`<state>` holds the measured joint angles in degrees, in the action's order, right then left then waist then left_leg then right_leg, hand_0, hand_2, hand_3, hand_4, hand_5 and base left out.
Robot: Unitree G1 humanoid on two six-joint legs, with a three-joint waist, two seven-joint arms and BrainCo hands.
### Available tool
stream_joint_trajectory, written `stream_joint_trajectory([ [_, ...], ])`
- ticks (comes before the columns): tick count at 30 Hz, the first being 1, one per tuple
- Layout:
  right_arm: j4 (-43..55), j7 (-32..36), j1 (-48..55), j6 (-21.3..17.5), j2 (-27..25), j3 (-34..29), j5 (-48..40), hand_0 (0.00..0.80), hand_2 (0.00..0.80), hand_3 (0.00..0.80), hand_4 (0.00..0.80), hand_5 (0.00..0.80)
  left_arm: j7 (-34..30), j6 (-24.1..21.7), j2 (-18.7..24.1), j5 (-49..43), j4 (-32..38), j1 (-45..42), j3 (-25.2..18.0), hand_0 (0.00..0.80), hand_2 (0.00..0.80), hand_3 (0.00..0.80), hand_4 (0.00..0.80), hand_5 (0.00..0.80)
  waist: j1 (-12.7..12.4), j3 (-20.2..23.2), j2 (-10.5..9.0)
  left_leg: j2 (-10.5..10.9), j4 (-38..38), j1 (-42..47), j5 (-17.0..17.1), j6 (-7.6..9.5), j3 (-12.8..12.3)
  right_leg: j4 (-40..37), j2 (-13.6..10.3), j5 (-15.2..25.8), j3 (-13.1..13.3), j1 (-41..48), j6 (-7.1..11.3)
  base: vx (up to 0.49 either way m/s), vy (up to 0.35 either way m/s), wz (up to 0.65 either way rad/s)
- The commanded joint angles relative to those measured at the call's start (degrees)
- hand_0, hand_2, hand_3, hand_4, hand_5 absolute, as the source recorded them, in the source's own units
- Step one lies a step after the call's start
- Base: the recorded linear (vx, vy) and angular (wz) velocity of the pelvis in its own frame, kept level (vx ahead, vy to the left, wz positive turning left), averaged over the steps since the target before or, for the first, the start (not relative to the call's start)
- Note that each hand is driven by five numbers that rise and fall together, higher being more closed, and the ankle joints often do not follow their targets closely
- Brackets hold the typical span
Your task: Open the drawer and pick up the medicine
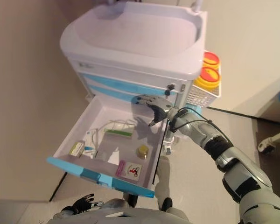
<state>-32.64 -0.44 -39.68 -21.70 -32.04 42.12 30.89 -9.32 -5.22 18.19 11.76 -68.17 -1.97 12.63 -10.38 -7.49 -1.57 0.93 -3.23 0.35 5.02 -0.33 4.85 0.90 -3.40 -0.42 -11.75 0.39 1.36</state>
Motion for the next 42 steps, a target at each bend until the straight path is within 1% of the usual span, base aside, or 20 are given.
stream_joint_trajectory([
  [1, -5.0, 0.1, -7.0, -2.1, 3.0, 4.0, 1.2, 0.0, 0.0, 0.0, 0.0, 0.0, -1.0, -1.2, 3.0, -2.3, 0.8, 1.8, 1.0, 0.0, 0.0, 0.0, 0.0, 0.0, -2.8, -1.9, -2.84, 2.9, 4.3, -2.8, -8.2, 2.56, -2.2, 2.5, -4.4, -0.3, 2.1, -1.2, 5.0, 0.007, -0.083, 0.16],
  [5, -12.6, -1.8, -8.6, -3.1, 5.1, 6.0, 5.8, 0.0, 0.0, 0.0, 0.0, 0.0, -0.7, -1.6, 3.8, -1.9, 1.0, 3.1, 1.5, 0.0, 0.0, 0.0, 0.0, 0.0, -4.6, -2.6, -3.74, 2.6, 3.3, -3.3, -7.5, 2.28, -1.1, 1.7, -4.1, 0.1, 0.9, -0.9, 5.32, 0.026, -0.083, 0.14],
  [8, -16.3, -4.9, -9.2, -3.4, 6.1, 7.1, 9.7, 0.0, 0.0, 0.0, 0.0, 0.0, -0.5, -2.0, 4.3, -2.3, 1.4, 4.2, 1.9, 0.0, 0.0, 0.0, 0.0, 0.0, -5.5, -3.1, -4.35, 2.4, 2.6, -4.0, -6.9, 2.02, -0.5, 1.1, -3.9, 0.4, 0.0, -1.0, 5.49, 0.008, -0.083, 0.23],
  [13, -21.9, -10.4, -9.9, -5.5, 6.6, 8.9, 16.2, 0.0, 0.0, 0.0, 0.0, 0.0, -0.5, -2.9, 4.9, -2.8, 2.1, 5.3, 3.3, 0.0, 0.0, 0.0, 0.0, 0.0, -6.7, -3.9, -4.48, 2.4, 1.7, -4.6, -6.2, 1.88, 0.4, 0.4, -3.6, 0.7, -1.0, -1.2, 5.39, 0.009, -0.044, 0.17],
  [16, -23.3, -13.1, -9.8, -6.4, 6.6, 9.7, 19.2, 0.0, 0.0, 0.0, 0.0, 0.0, -0.5, -3.3, 5.0, -2.7, 2.4, 5.5, 3.7, 0.0, 0.0, 0.0, 0.0, 0.0, -7.1, -4.1, -4.45, 2.5, 1.4, -5.0, -5.9, 1.76, 0.7, -0.2, -3.5, 0.8, -1.4, -1.4, 5.34, 0.004, -0.022, 0.09],
  [25, -24.8, -18.8, -6.9, -10.0, 5.6, 12.0, 33.9, 0.0, 0.0, 0.0, 0.0, 0.0, -1.5, -4.0, 5.3, -4.3, 2.6, 5.4, 2.9, 0.0, 0.0, 0.0, 0.0, 0.0, -7.7, -4.1, -4.42, 2.8, 0.7, -5.1, -5.4, 1.63, 1.8, -0.4, -3.2, 0.6, -2.0, -1.6, 4.98, 0.022, -0.009, 0.01],
  [30, -24.9, -18.3, -5.2, -11.4, 5.6, 12.3, 35.0, 0.0, 0.0, 0.0, 0.0, 0.0, -1.9, -4.2, 5.1, -5.8, 2.2, 5.0, 2.5, 0.0, 0.0, 0.0, 0.0, 0.0, -7.7, -3.6, -4.46, 2.9, 0.4, -4.8, -5.4, 1.51, 2.1, -0.4, -3.2, 0.4, -2.0, -1.5, 4.79, 0.032, -0.006, 0.02],
  [36, -23.9, -17.7, -3.0, -12.9, 5.3, 11.9, 33.4, 0.0, 0.0, 0.0, 0.0, 0.0, -1.9, -4.4, 4.9, -6.5, 2.0, 4.8, 2.1, 0.0, 0.0, 0.0, 0.0, 0.0, -7.2, -3.4, -4.48, 2.8, 0.4, -4.3, -5.6, 1.46, 2.1, -0.2, -3.2, 0.2, -1.7, -1.4, 4.76, 0.021, -0.006, 0.01],
  [42, -22.5, -17.3, -1.4, -12.8, 5.6, 11.4, 32.6, 0.0, 0.0, 0.0, 0.0, 0.0, -1.9, -4.7, 4.5, -7.2, 1.8, 4.5, 1.7, 0.0, 0.0, 0.0, 0.0, 0.0, -6.6, -3.2, -4.32, 2.9, 0.4, -3.9, -5.7, 1.46, 2.1, -0.1, -3.1, 0.1, -1.1, -1.3, 4.69, 0.0, 0.0, 0.0],
])
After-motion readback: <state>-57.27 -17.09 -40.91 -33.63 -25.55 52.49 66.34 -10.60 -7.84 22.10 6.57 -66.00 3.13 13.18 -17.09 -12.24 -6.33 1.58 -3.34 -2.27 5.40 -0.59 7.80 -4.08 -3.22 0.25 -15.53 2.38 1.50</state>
